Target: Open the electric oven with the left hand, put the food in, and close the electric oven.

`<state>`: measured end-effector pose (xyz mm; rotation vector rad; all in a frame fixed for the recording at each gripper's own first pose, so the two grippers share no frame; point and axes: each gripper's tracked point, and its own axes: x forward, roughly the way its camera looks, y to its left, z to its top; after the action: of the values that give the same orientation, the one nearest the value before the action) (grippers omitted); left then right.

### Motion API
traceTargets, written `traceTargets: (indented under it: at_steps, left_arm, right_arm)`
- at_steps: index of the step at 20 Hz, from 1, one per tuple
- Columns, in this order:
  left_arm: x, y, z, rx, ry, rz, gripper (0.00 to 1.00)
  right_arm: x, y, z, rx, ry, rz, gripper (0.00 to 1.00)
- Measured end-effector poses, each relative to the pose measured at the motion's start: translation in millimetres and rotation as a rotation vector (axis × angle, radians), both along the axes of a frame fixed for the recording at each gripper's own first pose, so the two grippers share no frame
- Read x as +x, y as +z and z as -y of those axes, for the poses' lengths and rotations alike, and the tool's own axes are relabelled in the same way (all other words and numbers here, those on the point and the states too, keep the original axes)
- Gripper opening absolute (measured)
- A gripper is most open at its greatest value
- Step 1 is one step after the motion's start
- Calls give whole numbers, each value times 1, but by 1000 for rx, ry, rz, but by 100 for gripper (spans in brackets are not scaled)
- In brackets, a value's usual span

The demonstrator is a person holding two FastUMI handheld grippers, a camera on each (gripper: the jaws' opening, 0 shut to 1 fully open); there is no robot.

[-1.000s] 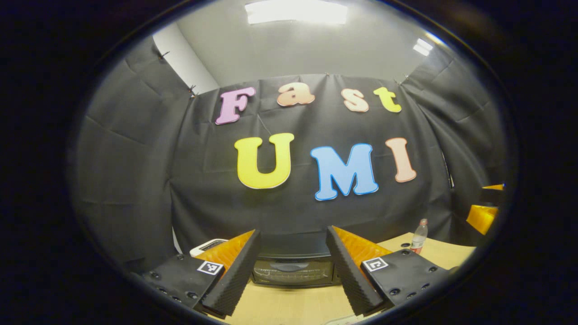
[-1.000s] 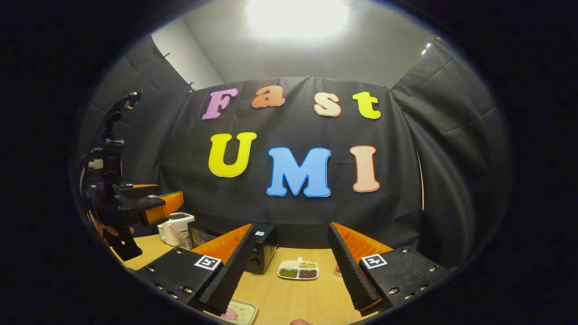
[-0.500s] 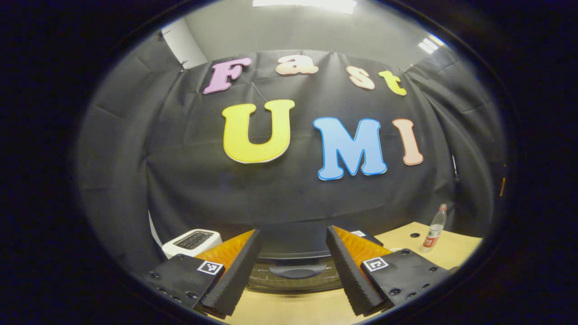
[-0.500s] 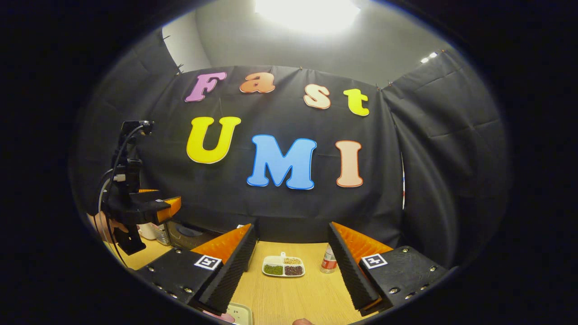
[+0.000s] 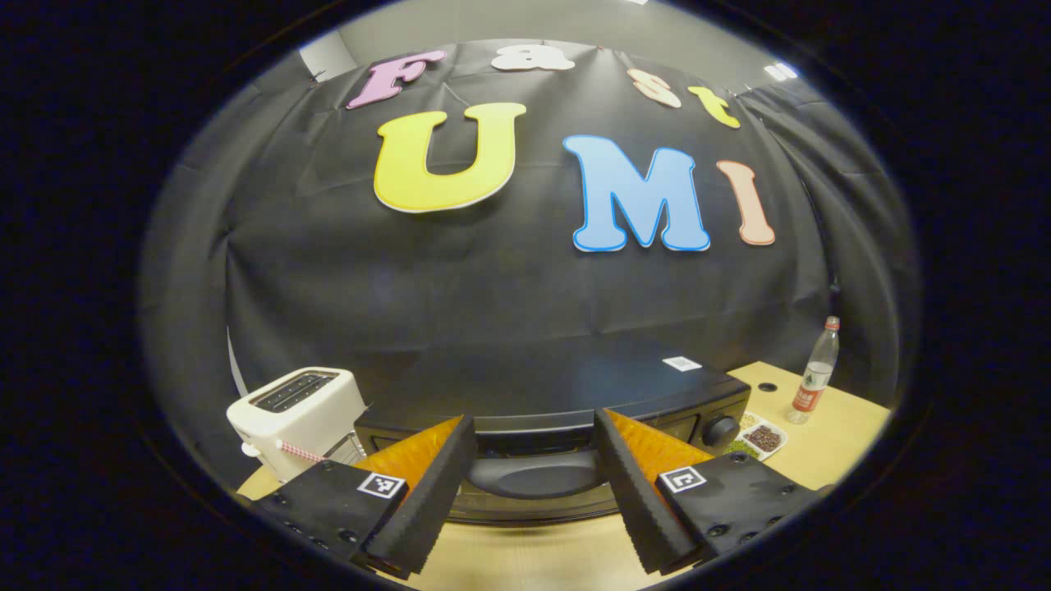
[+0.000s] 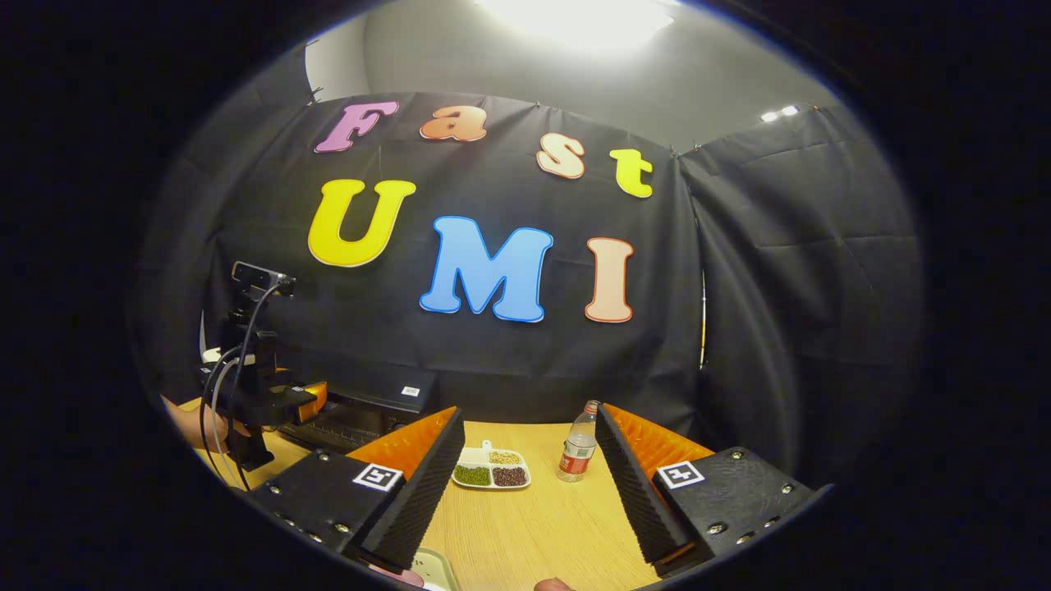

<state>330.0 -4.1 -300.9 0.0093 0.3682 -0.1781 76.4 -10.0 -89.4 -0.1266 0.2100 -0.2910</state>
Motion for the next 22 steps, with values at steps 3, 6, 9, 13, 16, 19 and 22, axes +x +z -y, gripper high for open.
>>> traceTargets:
  at_steps: [3, 6, 9, 13, 16, 19, 22]
  left_arm:
    - [3, -6, -1, -6, 10, 6, 99]
    - [-6, -2, -2, -5, 15, 39, 96]
    - [-27, -1, -4, -10, 14, 47, 100]
    - [-59, -8, -7, -2, 14, 25, 94]
    - [-80, -20, -11, 12, 28, -22, 91]
    - [-101, -28, -11, 19, 20, -50, 95]
    - [-118, -40, -13, 30, 29, -80, 99]
  right_arm:
    - [3, -4, -5, -20, -2, -19, 97]
    - [6, -6, -10, -28, 7, -34, 97]
    - [9, -6, -14, -18, 23, -34, 97]
    - [12, -8, -17, -9, 53, -34, 97]
    - [13, -9, -17, -2, 77, -42, 97]
    - [13, -10, -13, 6, 96, -45, 97]
    - [12, -14, -10, 9, 110, -50, 97]
